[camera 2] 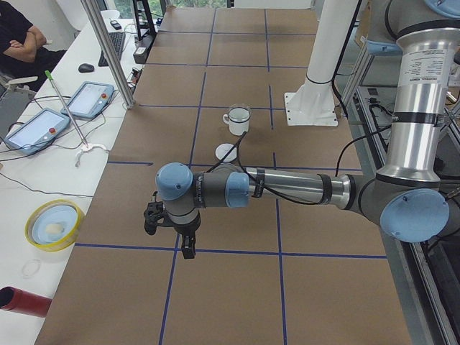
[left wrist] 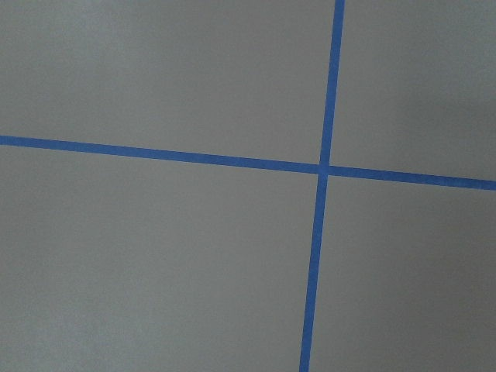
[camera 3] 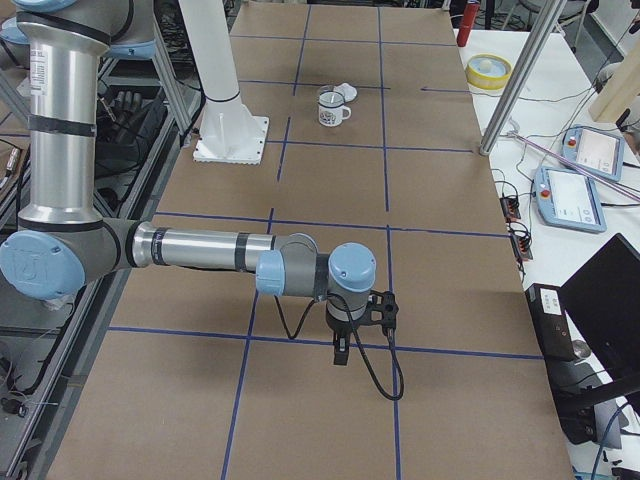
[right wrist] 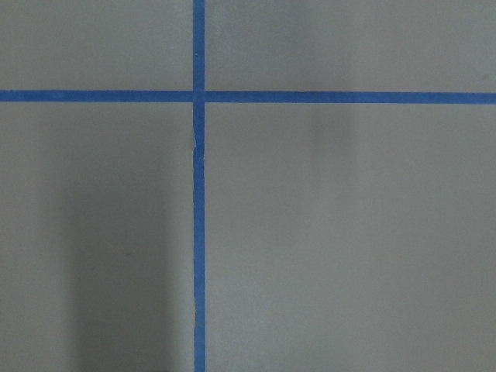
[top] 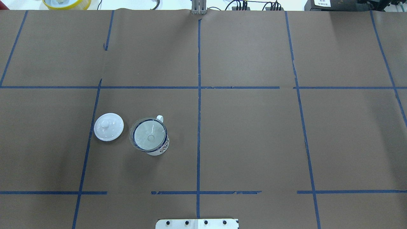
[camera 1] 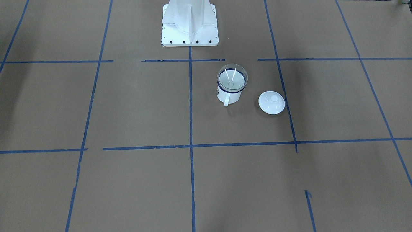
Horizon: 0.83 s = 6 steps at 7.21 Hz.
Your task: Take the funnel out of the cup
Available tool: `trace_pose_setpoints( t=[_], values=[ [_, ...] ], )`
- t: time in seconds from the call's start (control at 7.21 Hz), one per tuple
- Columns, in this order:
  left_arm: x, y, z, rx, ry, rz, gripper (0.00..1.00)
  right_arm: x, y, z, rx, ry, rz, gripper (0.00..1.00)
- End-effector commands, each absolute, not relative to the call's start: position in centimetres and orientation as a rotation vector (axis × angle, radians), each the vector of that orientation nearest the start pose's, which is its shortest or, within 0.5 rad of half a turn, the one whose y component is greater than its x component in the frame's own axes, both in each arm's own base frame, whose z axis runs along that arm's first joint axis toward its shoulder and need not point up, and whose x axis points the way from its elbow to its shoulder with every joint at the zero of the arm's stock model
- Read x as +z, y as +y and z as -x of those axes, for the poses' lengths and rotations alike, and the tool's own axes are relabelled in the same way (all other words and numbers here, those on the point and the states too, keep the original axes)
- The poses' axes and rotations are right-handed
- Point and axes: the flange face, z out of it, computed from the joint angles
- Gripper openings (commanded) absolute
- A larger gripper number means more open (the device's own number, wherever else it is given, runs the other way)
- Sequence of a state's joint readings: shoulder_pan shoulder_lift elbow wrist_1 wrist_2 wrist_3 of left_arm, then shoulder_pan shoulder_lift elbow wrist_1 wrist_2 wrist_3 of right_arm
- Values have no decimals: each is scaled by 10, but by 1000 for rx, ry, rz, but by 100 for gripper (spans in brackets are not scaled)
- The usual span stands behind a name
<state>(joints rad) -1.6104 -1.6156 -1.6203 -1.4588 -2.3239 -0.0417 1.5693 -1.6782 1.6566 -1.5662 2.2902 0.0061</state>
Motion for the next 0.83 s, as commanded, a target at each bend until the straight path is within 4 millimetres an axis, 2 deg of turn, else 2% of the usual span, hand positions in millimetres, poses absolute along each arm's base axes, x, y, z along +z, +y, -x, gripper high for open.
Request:
trace_pose_setpoints(
  t=[0.0, 0.42, 0.55, 0.69],
  values=[
    [620, -504, 85, -80, 753, 8, 100, 670, -445, -67, 10, -719, 19, 100],
    [613, -510, 85, -75, 753, -5, 100, 670, -445, -67, 10, -719, 19, 100],
    [598, -519, 85, -70, 755, -32, 100, 670, -445, -67, 10, -719, 19, 100],
    [573, -533, 84, -52, 755, -76, 100, 670, -445, -67, 10, -719, 19, 100]
  ],
)
